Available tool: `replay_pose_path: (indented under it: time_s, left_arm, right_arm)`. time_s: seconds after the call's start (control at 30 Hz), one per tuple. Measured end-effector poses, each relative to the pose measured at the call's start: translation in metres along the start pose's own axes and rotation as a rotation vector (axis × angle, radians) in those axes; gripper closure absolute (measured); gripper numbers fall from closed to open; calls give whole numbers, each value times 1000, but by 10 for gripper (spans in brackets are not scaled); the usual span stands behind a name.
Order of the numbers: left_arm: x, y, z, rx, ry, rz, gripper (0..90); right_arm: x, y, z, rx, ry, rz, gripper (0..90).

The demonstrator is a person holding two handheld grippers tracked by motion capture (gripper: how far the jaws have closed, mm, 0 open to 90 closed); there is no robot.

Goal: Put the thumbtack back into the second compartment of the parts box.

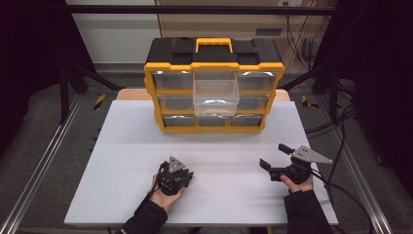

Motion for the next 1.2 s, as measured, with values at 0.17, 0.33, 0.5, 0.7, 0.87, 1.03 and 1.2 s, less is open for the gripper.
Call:
replay_pose_path:
  time_s: [0.17, 0.33, 0.5, 0.7, 0.87, 1.03, 1.2]
  left_arm:
    - [0, 0, 1, -2, -10, 2, 819]
    - [1, 0, 3, -15, -9, 4, 840]
    - [1, -1, 4, -38, -10, -5, 843]
    - [5, -10, 9, -37, -21, -33, 844]
    - [10, -20, 14, -47, -25, -59, 844]
    - [16, -32, 18, -52, -15, -87, 844]
    - [25, -47, 22, -60, -19, -122, 844]
  right_arm:
    - [0, 0, 0, 0, 1, -1, 9]
    - [0, 0, 0, 0, 1, -2, 9]
    - [1, -1, 0, -3, -1, -4, 9]
    - [1, -1, 0, 0, 1, -3, 9]
    - [1, 0, 0, -1, 2, -2, 8]
    - [1, -1, 0, -6, 5, -4, 8]
    - [1, -1, 0, -6, -2, -3, 8]
Point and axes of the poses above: each handheld gripper's, and its own axes: y roughly forward along the jaws, x roughly out of its top, z roughly to its left, the point moved 1 cm from there along y, roughly forward along the jaws, and after that the axes turned 4 degrees about x, right-handed, at the moved point
